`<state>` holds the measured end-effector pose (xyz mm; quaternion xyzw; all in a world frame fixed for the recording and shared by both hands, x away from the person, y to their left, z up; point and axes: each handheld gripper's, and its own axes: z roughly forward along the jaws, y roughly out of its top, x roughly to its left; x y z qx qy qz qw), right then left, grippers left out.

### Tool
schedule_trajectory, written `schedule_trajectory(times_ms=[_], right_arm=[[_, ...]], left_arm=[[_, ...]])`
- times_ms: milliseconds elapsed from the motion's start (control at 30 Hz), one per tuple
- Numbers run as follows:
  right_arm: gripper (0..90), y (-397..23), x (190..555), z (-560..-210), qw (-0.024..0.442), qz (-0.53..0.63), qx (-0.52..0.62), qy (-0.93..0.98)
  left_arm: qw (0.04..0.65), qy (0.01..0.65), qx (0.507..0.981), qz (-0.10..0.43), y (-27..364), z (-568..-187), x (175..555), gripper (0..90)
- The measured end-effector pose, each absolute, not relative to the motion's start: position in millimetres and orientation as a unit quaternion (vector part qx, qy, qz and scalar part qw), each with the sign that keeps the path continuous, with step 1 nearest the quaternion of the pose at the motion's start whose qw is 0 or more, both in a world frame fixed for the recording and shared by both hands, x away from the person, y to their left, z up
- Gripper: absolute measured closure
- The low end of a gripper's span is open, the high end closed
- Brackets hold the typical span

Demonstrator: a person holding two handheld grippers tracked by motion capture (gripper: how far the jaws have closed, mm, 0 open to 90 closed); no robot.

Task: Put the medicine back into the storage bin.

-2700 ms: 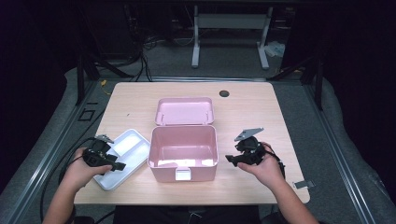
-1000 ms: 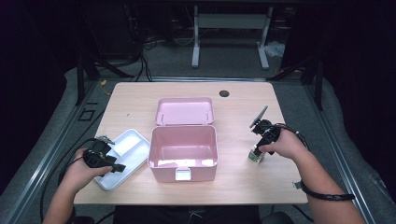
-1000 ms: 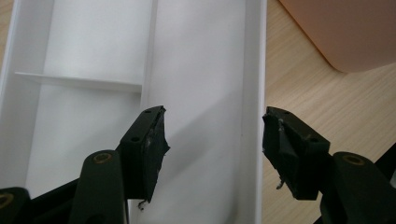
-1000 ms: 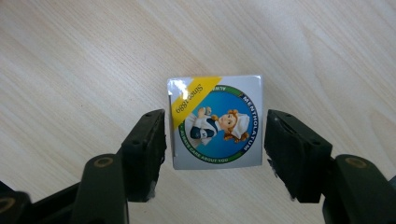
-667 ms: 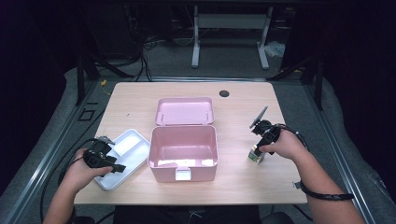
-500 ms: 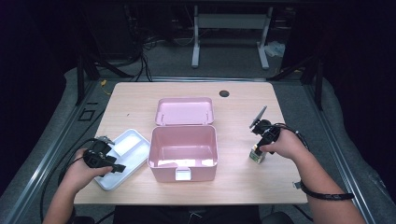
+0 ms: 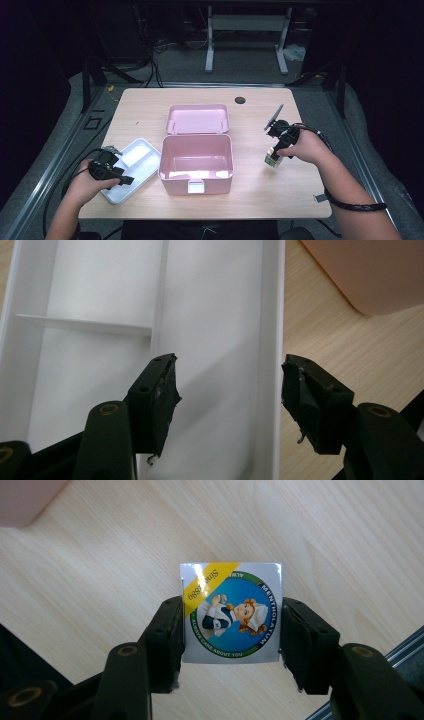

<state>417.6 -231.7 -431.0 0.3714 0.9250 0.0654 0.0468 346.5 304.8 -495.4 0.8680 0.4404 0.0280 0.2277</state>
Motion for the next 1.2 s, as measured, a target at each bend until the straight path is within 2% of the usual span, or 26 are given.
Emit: schedule_trajectory(times_ms=[67,100,233,433,500,867,1067,1200], right_arm=[[46.3,-225,415,-424,0.049,0.073,0.352,0.932],[46.4,-217,411,-414,0.066,0.066,0.316,0.944],[46.4,-205,405,-404,0.051,0.079,0.252,0.963],[46.5,-178,394,-392,0.064,0.067,0.142,0.985],[46.6,-168,392,-387,0.05,0.06,0.114,0.99],[46.7,-143,392,-351,0.051,0.072,0.079,0.993],[46.7,-115,389,-329,0.047,0.09,0.056,0.993],[46.7,-92,388,-330,0.048,0.089,0.035,0.994]], left_arm=[[0.227,0.439,0.869,0.027,305,-496,347,39.1],[0.227,0.44,0.869,0.026,305,-496,347,39.1],[0.227,0.44,0.869,0.026,305,-496,347,39.1],[0.227,0.439,0.869,0.023,305,-497,347,39.1],[0.227,0.44,0.869,0.024,305,-498,347,39.1],[0.224,0.439,0.87,0.022,305,-499,348,39.1],[0.224,0.438,0.87,0.022,305,-499,348,39.1],[0.226,0.438,0.87,0.023,306,-498,348,39.1]])
